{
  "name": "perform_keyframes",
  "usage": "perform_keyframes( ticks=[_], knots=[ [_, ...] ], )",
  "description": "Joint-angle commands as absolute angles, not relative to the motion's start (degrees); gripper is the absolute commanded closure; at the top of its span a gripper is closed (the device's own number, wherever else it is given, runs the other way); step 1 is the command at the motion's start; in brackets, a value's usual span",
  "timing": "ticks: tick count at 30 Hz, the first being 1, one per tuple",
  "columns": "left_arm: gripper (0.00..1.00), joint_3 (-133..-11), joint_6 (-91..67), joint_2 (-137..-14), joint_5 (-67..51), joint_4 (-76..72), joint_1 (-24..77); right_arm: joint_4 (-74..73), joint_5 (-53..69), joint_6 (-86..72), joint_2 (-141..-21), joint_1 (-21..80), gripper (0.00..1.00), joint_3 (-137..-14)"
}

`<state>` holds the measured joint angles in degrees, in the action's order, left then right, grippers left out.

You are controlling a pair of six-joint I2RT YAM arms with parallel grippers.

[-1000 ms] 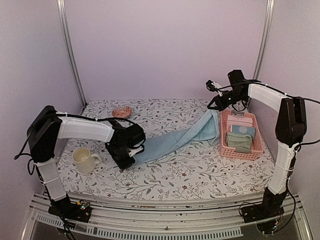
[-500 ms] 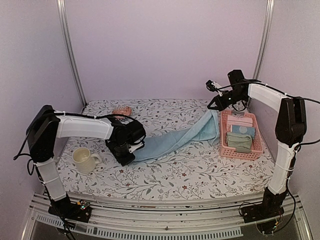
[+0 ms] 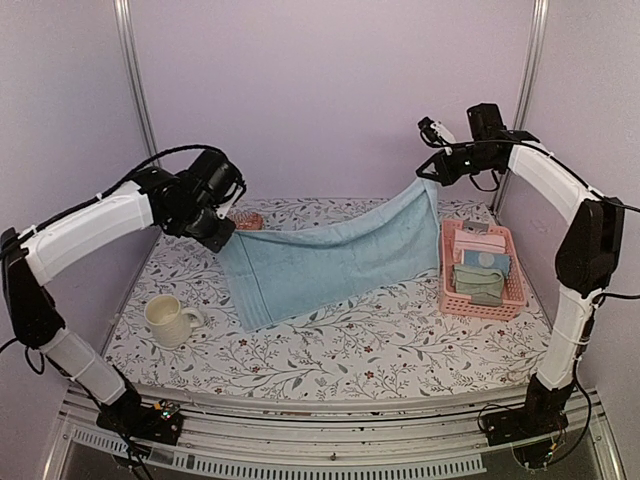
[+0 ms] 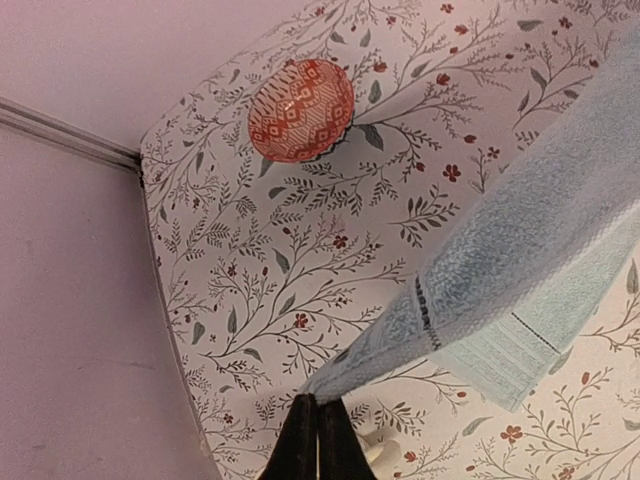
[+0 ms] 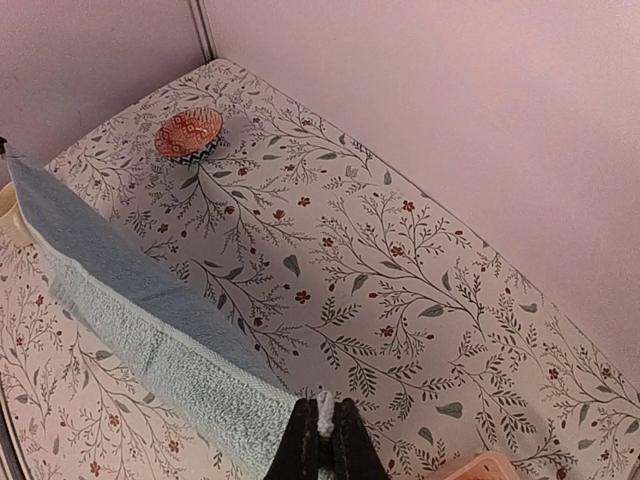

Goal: Roll the towels
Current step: Pick up the towel from the center of the board, then flatten out the towel at the center of the board.

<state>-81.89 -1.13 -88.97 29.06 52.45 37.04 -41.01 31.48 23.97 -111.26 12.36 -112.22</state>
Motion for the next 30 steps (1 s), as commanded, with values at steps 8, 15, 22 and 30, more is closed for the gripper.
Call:
perform_keyframes(
  ticks=[8,15,22,30],
  knots=[
    [1.00,-78.1,-8.4,-70.5,28.2,54.7,40.2,-36.4,41.3,21.4,-89.2,12.3,0.97,-94.1],
    [1.00,-78.4,-11.3,-62.6,29.3,55.5,46.8,-34.2,48.4,21.3,-75.4,12.3,0.96,-83.1],
    [1.00,-78.2,-9.4,-66.2,30.9,53.7,44.0,-30.8,49.6,20.9,-81.9,12.3,0.96,-82.2],
    [1.00,-74.6,-4.6,-88.3,12.4,41.3,24.2,-25.3,42.3,20.2,-109.9,12.3,0.95,-95.0]
  ],
)
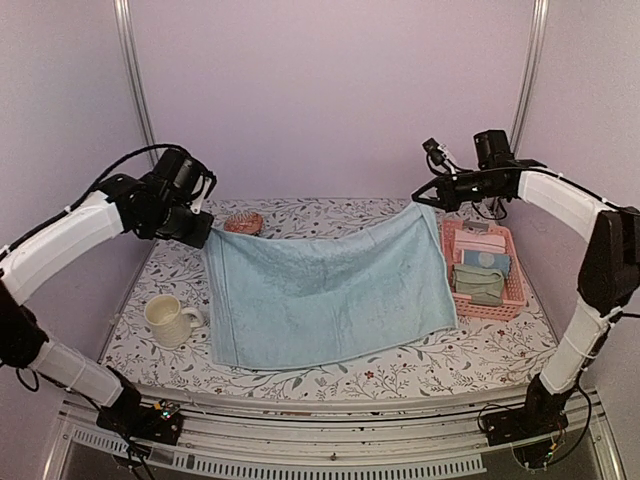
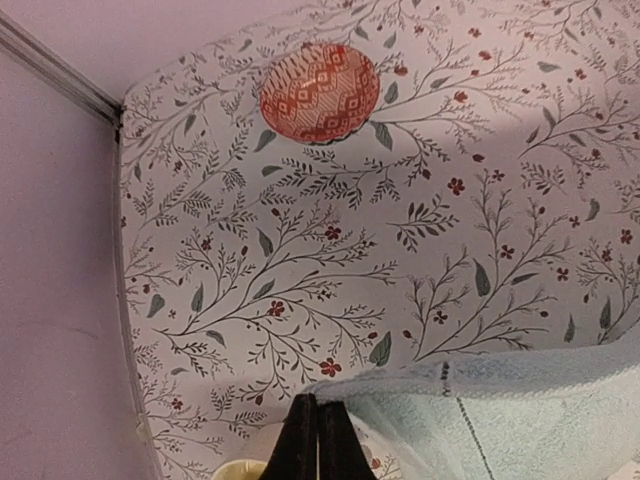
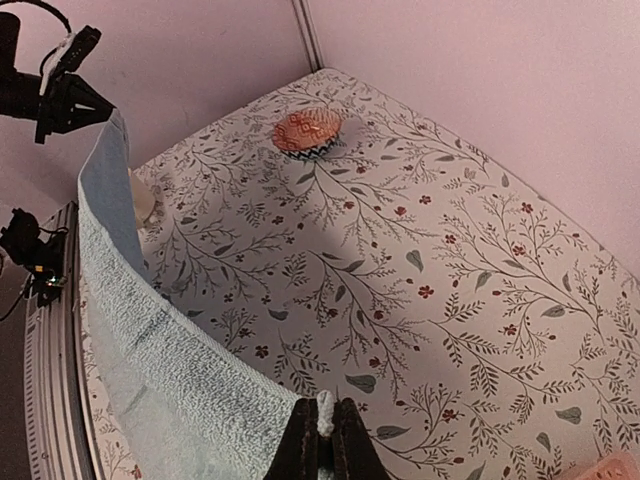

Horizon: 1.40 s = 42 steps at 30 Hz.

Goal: Roll the towels
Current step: Flatten out the towel at the center of the board, then move the bin to the corner of the board.

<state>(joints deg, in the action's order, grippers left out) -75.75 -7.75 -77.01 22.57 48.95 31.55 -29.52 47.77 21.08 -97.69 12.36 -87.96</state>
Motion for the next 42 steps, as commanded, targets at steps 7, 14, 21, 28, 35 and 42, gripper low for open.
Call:
perform_keyframes(
  ticks=[7,14,21,28,35,42],
  knots=[
    [0.79,-95.4,-6.0,-116.5,16.3,47.7,19.8,-39.2,27.5,13.2,-141.8,12.0,0.60,-137.1],
    [0.67,-92.0,-8.3,-108.5,13.7,47.8,21.2,-36.3,31.8,16.6,-124.4,12.8,0.52,-116.0],
    [0.70,-79.0,-10.1,-101.1,3.3,45.9,27.0,-43.4,32.3,24.1,-112.7,18.1,0.57,-97.1],
    [0.93,-72.0,-11.8,-100.2,-1.9,46.2,33.2,-50.2,32.1,28.4,-100.2,19.5,0.69,-81.7],
    [1.00,-65.9,-14.2,-97.6,-5.2,46.9,34.9,-63.6,26.4,37.9,-91.2,19.6,0.76,-70.2],
    [1.00,-63.5,-14.4,-98.3,-2.8,47.1,34.9,-59.4,9.0,38.8,-90.0,14.0,0.80,-62.6]
  ],
)
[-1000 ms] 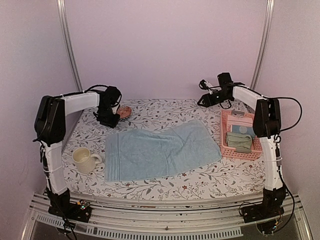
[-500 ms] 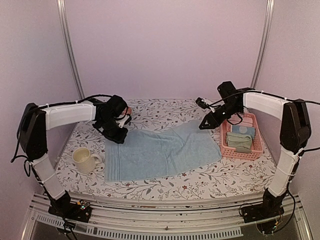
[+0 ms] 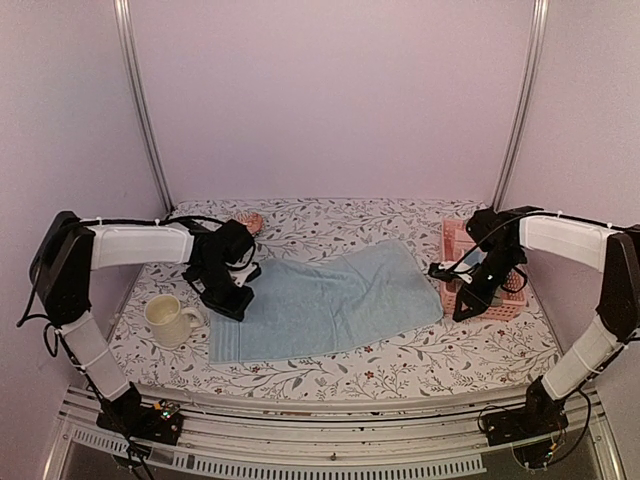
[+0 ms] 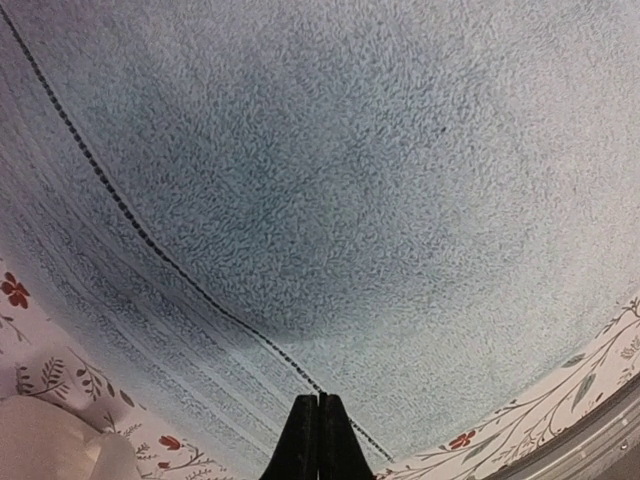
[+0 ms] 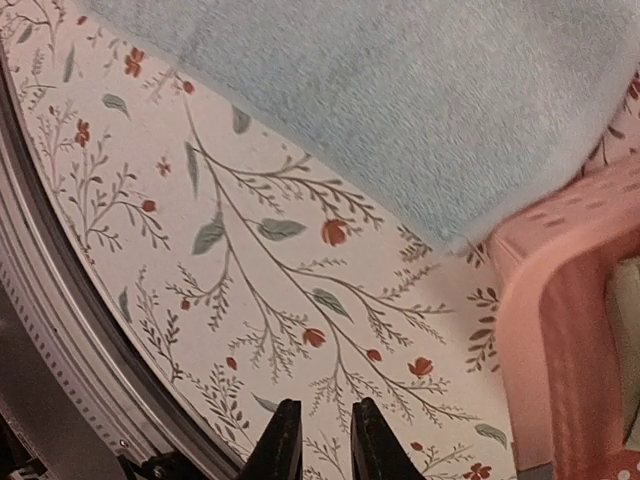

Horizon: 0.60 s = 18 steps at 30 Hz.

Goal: Roll the towels
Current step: Move the bin to the corner of the board.

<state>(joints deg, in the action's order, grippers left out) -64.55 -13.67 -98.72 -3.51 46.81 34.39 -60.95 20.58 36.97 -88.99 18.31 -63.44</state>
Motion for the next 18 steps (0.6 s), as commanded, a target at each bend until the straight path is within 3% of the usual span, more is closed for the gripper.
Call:
perform_keyframes(
  ticks=[1,12,18],
  knots=[
    [1.00,-63.3,-14.4,-98.8,-2.6,47.0,34.9,-57.5,6.3,38.4,-91.1,12.7,0.80,-63.3],
    [1.00,-61.9,-15.2,-98.8,-3.0,46.6,34.9,-41.9,-7.8,36.9,-107.0,2.1,0.78,-77.7],
    [1.00,-60.2,-17.1,-98.0,-4.1,46.0,35.2,-46.2,8.1,36.7,-104.5,5.3,0.75,-79.2]
  ],
)
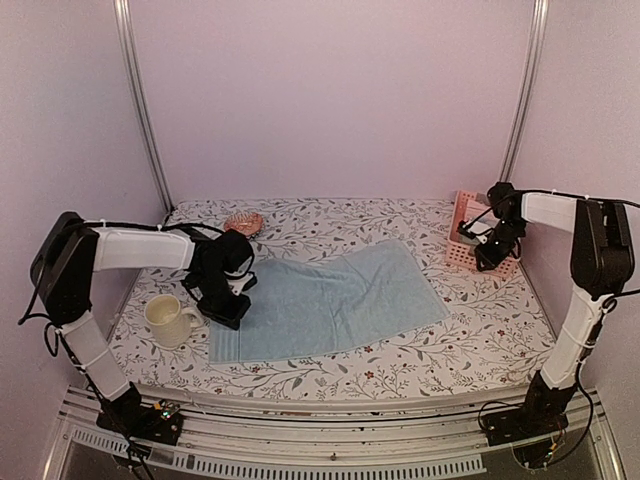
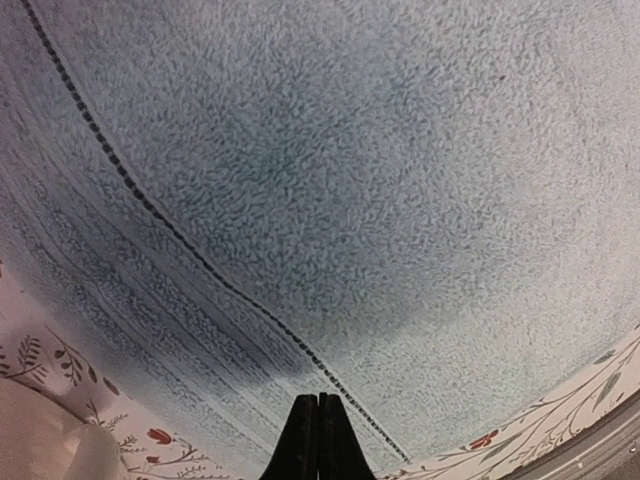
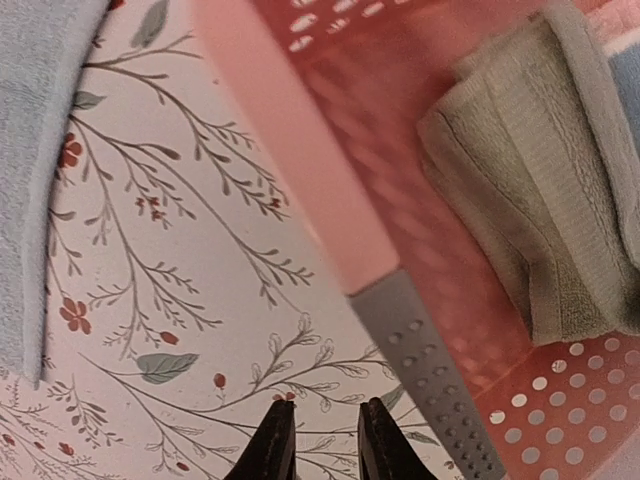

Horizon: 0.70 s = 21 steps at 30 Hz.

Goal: Roll the towels
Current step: Move the bin to the corner of the board, then move the towel to the center of the board.

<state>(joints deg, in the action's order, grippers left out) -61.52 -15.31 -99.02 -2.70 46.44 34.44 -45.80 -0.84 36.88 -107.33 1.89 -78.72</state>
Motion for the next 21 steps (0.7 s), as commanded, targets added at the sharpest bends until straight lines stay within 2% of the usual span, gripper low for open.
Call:
perform_keyframes(
  ticks=[1,11,21],
  knots=[
    [1.00,-59.7,-17.3,-97.8,-4.5,45.8,35.4,-46.6,11.6,38.1,-103.6,6.5,0.74,-77.8],
    [1.00,-55.8,-18.8,-99.1,-5.7,45.7,36.3,-44.2,23.0,40.8,-103.3,12.2,0.73,-69.8],
    [1.00,-51.3,-22.8,-97.6,-6.0,45.5,37.2,-45.3,16.9,45.5,-105.3,15.5,0.74,-59.9]
  ],
)
